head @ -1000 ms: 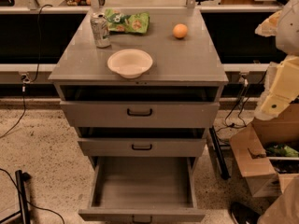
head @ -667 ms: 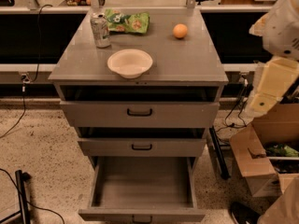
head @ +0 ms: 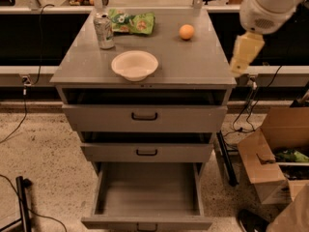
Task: Place orange into bottom drawer
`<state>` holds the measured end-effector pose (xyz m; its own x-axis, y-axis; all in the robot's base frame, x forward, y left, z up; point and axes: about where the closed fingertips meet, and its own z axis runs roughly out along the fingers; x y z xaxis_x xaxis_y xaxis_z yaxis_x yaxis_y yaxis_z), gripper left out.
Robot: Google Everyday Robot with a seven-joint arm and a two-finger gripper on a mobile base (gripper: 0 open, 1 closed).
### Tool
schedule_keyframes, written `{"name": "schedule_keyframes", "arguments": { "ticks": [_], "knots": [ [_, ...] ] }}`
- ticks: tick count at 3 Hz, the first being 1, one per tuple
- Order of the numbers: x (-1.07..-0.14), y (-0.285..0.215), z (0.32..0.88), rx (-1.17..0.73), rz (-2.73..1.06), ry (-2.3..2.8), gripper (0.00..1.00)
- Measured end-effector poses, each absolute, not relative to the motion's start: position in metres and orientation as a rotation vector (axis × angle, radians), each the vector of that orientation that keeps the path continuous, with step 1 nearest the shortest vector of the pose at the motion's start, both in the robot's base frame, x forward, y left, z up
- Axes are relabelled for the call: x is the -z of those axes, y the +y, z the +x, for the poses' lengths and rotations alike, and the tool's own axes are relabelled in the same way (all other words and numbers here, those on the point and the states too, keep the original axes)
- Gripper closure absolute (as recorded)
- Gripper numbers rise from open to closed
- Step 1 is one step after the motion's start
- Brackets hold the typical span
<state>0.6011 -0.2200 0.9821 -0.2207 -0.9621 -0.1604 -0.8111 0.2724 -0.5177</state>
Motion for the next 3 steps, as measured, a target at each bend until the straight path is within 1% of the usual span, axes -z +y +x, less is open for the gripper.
{"name": "schedule_keyframes", "arguments": {
  "ticks": [1, 2, 3],
  "knots": [
    [-0.977, -0.232, 0.672, 0.418, -1.497, 2.03, 0.0],
    [-0.972, -0.228, 0.733, 0.303, -1.352, 1.937, 0.0],
    [-0.964, -0.221, 0.781, 0.155, -1.165, 1.874, 0.0]
  ]
}}
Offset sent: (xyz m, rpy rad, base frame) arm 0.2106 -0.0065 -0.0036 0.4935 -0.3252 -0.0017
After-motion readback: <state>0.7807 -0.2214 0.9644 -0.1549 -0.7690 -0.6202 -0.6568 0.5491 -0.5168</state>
